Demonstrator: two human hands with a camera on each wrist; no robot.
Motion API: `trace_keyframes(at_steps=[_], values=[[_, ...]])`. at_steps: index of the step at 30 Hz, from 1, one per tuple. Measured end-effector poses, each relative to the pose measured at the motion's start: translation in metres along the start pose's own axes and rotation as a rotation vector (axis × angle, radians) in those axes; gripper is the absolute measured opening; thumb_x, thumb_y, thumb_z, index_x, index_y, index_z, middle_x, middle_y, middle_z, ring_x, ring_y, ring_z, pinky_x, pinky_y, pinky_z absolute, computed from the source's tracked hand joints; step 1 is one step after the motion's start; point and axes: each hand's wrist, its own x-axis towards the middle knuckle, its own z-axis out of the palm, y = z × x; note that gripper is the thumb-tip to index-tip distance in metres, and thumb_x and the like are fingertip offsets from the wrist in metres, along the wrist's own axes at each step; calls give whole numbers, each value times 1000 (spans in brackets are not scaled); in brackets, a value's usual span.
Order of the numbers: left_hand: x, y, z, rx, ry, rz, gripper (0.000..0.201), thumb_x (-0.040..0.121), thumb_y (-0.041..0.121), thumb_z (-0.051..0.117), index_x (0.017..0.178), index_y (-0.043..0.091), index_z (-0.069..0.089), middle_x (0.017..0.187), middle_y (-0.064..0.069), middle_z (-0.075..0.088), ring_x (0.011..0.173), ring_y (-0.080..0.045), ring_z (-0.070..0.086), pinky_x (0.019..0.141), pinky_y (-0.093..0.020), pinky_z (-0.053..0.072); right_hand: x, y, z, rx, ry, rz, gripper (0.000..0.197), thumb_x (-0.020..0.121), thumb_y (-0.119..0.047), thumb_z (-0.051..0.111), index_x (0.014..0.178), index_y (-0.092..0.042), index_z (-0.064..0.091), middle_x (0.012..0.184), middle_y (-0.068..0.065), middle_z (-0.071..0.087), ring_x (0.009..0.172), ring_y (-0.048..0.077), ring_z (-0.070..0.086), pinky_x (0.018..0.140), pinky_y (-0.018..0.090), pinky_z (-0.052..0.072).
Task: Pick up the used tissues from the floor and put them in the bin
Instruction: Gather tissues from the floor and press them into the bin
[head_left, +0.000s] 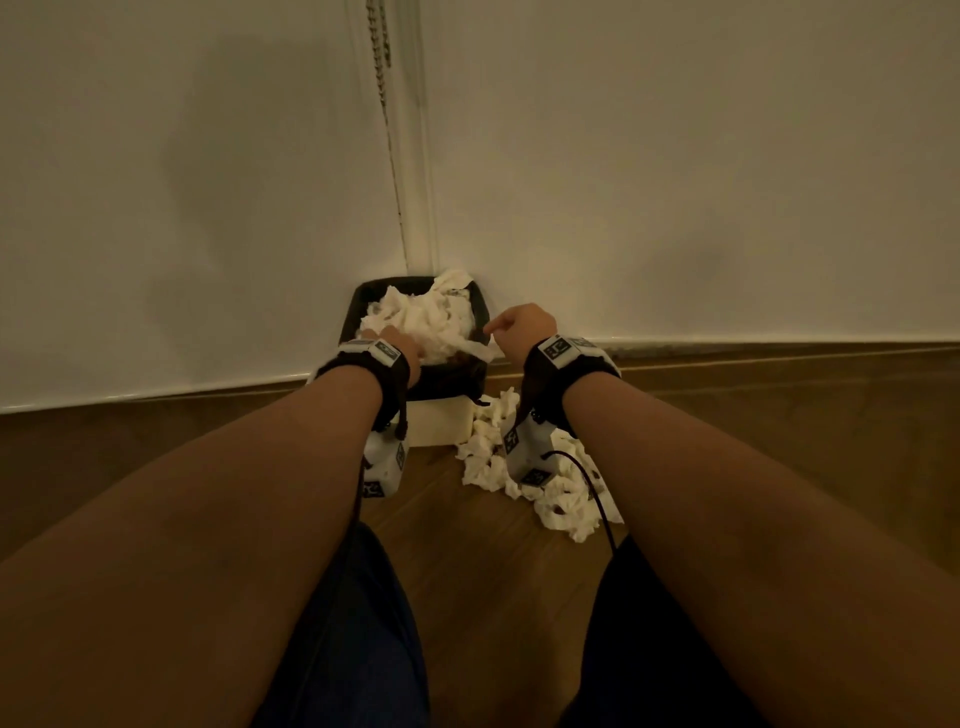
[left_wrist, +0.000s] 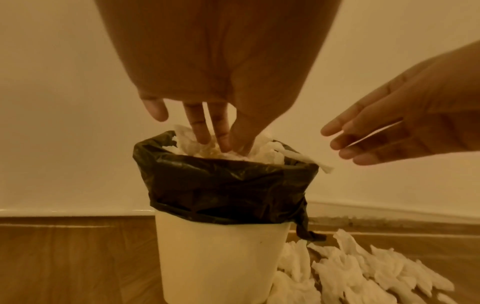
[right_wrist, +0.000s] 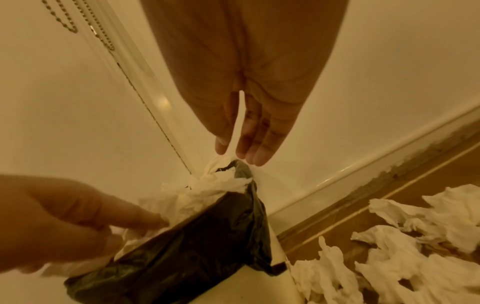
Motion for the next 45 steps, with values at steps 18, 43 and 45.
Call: trace_keyframes(at_steps=[18,43,45], values=[[-42,29,-41,-229,367,71,29,92,31,35,101,16,59,99,-9,62,86,-27,57,83,-39,45,-28,49,-62,-45,-4,94,26,92,-4,50,107,-11,71,115,11,67,108,25,61,90,29,48],[-46,166,148,-205,-191,372,25,90,25,57,115,23,57,141,-13,33,127,-32,39,100,-38,42,-79,216,5,-378,-277,470,45,91,-16,55,135,-11,48,134,12,52,118,31,54,95,40,49],[-49,170,160,-281,-196,370,32,85,30,63,115,25,53,136,-10,34,121,-30,43,96,-38,44,-80,224,10,-358,-268,532,53,89,-15,57,139,-10,40,139,13,44,124,33,48,98,47,47]])
